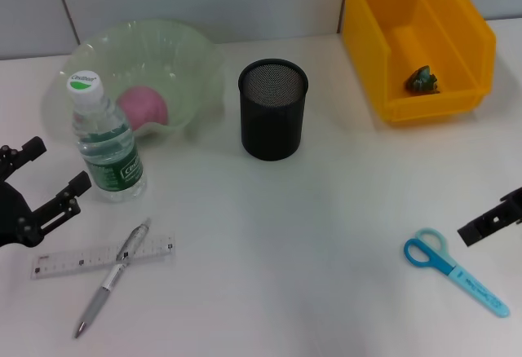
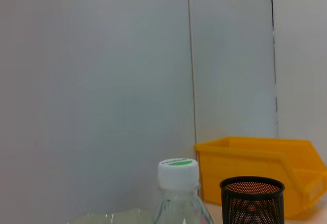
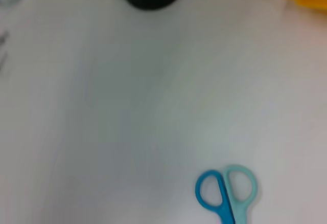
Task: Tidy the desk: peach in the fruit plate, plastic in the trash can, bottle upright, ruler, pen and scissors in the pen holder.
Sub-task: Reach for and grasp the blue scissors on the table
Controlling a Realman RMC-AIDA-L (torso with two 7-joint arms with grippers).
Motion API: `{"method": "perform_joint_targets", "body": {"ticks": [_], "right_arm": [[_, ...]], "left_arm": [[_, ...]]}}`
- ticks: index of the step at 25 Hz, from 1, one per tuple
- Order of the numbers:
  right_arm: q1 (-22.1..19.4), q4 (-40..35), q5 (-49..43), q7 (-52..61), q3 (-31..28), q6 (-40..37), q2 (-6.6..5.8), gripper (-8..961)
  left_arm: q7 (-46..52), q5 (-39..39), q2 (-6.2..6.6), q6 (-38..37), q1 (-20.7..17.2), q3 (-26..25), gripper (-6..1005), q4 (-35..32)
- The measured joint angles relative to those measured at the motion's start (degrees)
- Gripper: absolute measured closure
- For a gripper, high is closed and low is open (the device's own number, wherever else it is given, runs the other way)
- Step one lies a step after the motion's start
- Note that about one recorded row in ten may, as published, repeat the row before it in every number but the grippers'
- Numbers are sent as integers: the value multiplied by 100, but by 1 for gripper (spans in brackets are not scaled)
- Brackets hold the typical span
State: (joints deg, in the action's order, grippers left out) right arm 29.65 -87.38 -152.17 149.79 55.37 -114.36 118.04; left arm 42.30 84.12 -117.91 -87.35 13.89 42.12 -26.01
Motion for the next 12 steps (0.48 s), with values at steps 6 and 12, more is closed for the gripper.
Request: {"method": "perform_joint_targets", "body": {"ticks": [6,12], "right_arm": [[52,10,-477,-66,641,29,38,123],[55,47,-697,112,1031,250,106,124]], "left_arm": [[17,-1,-4,-42,10,-3,202,0],[31,-1,-4,-50,37,19,203,-1]]}}
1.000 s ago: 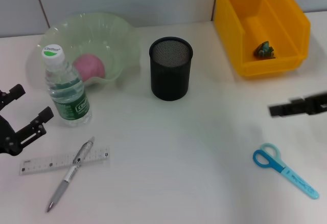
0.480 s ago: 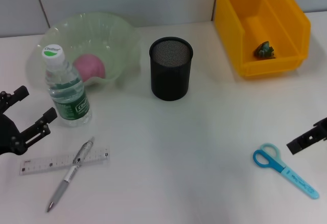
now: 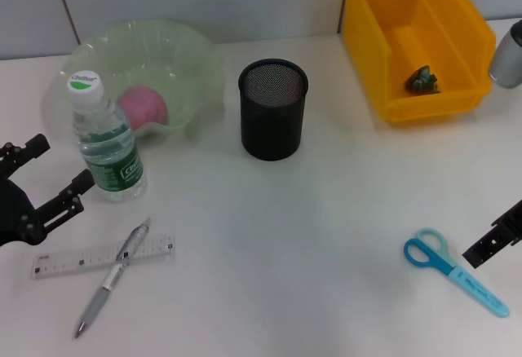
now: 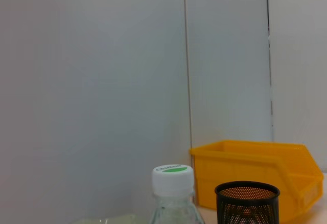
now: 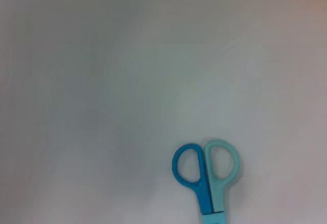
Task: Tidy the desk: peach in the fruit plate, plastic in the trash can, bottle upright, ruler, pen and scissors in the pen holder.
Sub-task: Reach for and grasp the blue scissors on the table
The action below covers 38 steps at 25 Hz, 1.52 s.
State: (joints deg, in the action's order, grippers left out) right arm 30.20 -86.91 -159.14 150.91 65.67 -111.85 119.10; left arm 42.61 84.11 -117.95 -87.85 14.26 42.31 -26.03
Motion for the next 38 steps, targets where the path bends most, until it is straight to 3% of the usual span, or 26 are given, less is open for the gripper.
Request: {"method": "perform_joint_targets", "body": {"ticks": [9,14,23,31,38], "right_arm": [[-6,160,-8,148,61,166,-1,123],[-1,248,-11,224,155,286,4,124],[4,370,-15,450,444,447,8,123],[-48,651,-16,529,800,796,25,124],[-56,822,-22,441,1190,1049,4,123]], "left_arm": [[29,62,20,-144,-12,272,204,-24],[90,70,168,-584,-44,967,204,-35],[262,93,189,-577,145,1748,205,-43],[327,422,91,-501,321,1749,206,-22],[334,429,80,-463,323,1745,207,-28]]}}
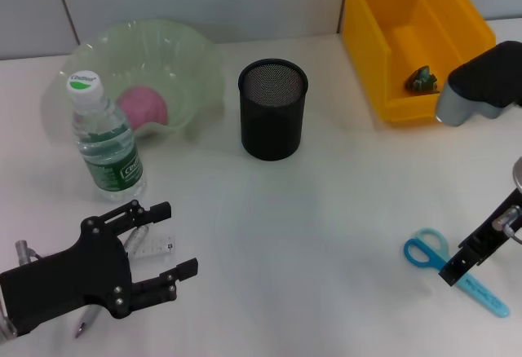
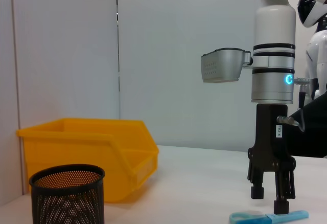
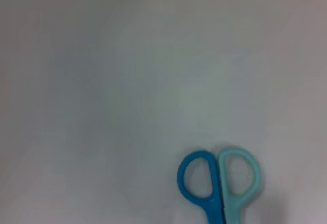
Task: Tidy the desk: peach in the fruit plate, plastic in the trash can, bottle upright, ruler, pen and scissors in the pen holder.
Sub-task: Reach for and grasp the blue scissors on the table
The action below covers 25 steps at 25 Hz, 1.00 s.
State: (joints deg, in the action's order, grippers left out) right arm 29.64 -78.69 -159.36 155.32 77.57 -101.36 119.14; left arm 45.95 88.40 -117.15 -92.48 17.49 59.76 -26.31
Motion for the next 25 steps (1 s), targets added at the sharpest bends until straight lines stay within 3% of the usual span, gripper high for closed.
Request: {"method": "perform_joint_targets", "body": {"ticks": [25], "right_arm": [[27,341,-10,19,268,229,19,123]], "left_arm": [[2,1,4,28,8,0,209,-3]]}}
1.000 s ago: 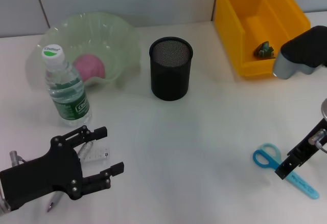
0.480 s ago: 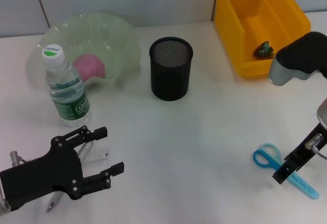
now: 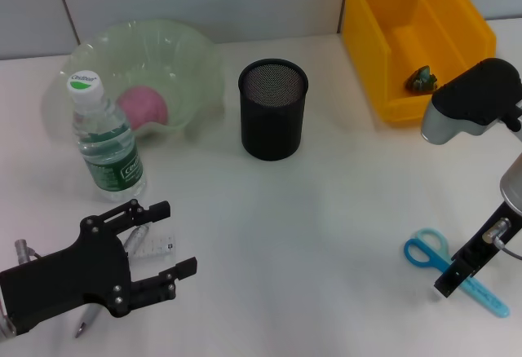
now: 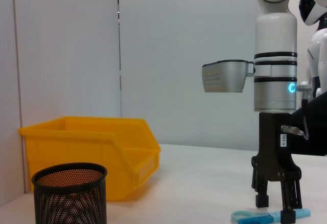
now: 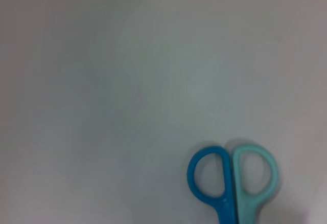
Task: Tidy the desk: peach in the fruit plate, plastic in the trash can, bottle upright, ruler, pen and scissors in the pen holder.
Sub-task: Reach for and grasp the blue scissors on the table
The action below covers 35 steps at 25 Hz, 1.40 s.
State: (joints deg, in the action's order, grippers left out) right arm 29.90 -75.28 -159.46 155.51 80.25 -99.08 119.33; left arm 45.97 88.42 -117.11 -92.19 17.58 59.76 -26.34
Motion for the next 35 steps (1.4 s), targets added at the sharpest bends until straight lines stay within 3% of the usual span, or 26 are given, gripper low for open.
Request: {"method": "perform_joint_targets", "body": {"ticks": [28,35], "right_arm": [[81,55,-183,259,257,50,-1,123],[103,82,-158,283,286,99,2,256]], "left_arm": [[-51,-29,3,0,-35,-9,212,-16],[-53,-20,3,0,-44,-9,212,-19]]}}
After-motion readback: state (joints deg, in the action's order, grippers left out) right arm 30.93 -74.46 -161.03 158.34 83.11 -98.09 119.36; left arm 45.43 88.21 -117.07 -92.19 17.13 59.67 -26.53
